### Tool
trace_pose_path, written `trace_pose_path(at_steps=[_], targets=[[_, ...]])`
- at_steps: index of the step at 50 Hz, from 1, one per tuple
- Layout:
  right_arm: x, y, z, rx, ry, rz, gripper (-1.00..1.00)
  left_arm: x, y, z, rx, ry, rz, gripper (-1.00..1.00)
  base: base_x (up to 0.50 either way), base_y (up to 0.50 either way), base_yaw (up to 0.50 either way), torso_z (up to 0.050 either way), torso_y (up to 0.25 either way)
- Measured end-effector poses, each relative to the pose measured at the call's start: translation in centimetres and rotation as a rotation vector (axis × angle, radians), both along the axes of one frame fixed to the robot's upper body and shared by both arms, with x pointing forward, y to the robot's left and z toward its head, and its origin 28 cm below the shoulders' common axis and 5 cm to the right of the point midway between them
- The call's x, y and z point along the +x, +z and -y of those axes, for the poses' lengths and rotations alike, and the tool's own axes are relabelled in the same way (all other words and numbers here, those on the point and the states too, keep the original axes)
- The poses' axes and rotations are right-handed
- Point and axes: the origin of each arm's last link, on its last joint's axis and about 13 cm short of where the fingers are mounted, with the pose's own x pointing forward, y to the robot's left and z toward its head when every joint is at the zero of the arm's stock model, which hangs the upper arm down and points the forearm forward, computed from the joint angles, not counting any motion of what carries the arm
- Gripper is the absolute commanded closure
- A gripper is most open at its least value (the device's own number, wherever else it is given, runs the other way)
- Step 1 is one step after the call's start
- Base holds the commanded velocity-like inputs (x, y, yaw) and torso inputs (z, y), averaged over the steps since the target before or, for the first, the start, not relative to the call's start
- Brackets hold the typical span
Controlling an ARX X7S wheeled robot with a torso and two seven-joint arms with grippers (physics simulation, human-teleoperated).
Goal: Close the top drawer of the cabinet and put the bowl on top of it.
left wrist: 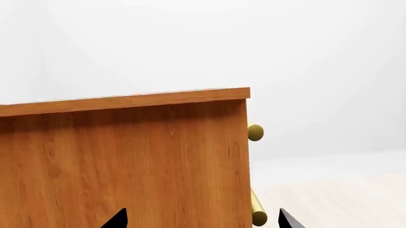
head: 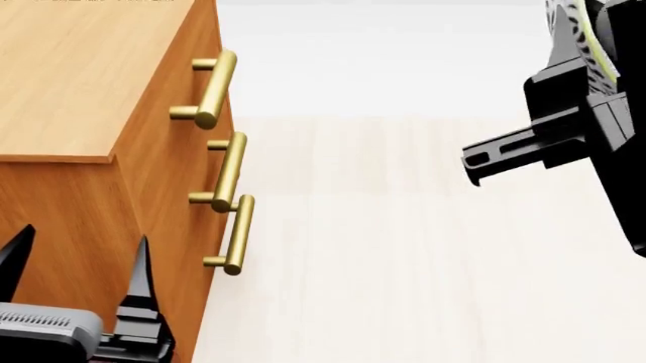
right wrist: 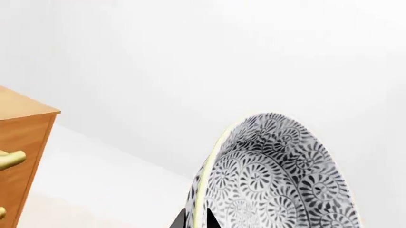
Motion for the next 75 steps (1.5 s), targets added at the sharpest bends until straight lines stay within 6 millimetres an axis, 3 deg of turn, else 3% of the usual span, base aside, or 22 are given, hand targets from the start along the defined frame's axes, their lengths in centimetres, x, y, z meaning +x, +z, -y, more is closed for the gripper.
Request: trace_pose_path(at_steps=[23, 42, 53, 75], targets=[[2.0, 9.8, -6.0, 0.030, 0.157, 0.165, 1.00, -0.2, 0.2, -0.3, -0.026, -0.001, 0.000, -1.00, 0.00, 0.00, 0.00, 0.009, 0.198], [4.1, 15.4, -11.3, 0.064, 0.269, 0.203, 1.00, -0.4, 0.5, -0.6, -0.054, -0.023, 0.015, -1.00, 0.00, 0.00, 0.00, 0.008, 0.132], [4.5, 17.2, -14.4, 0.075, 0.350, 0.208, 1.00, -0.5, 1.1, -0.7, -0.068, -0.030, 0.019, -1.00, 0.00, 0.00, 0.00, 0.013, 0.248], [3.9, 15.4, -21.1, 0.056, 0.548, 0.160, 1.00, -0.9, 1.3, -0.9, -0.074, -0.029, 0.019, -1.00, 0.00, 0.00, 0.00, 0.014, 0.248]])
